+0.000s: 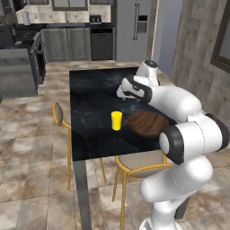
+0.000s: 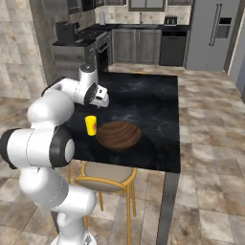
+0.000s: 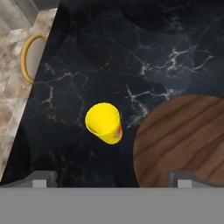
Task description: Place the cup inside the bowl on the dining table and move the bowl to any counter.
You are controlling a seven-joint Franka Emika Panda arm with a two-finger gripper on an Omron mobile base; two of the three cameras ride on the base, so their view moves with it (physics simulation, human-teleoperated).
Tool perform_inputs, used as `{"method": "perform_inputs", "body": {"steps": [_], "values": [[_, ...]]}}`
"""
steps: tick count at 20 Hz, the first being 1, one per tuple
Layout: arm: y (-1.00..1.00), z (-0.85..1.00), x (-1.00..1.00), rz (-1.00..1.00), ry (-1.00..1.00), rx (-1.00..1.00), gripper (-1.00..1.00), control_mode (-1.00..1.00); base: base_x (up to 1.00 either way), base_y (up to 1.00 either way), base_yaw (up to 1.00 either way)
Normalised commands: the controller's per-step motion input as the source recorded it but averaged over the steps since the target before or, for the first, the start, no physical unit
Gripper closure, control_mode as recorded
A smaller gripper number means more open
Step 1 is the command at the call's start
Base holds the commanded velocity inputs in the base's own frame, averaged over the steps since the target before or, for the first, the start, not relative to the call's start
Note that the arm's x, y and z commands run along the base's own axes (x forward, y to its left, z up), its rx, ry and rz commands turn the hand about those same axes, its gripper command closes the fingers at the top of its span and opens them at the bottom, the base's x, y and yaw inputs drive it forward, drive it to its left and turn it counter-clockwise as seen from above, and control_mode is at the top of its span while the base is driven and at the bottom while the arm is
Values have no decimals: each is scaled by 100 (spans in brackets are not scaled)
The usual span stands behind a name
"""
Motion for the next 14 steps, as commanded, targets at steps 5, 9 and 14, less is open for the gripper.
{"method": "perform_inputs", "body": {"steps": [5, 9, 14], "values": [[19, -6, 8, 0, 2, 0, -100, -100, 0, 0, 0], [7, -8, 10, 0, 1, 0, -100, -100, 0, 0, 0], [0, -7, 4, 0, 0, 0, -100, -100, 0, 0, 0]]}}
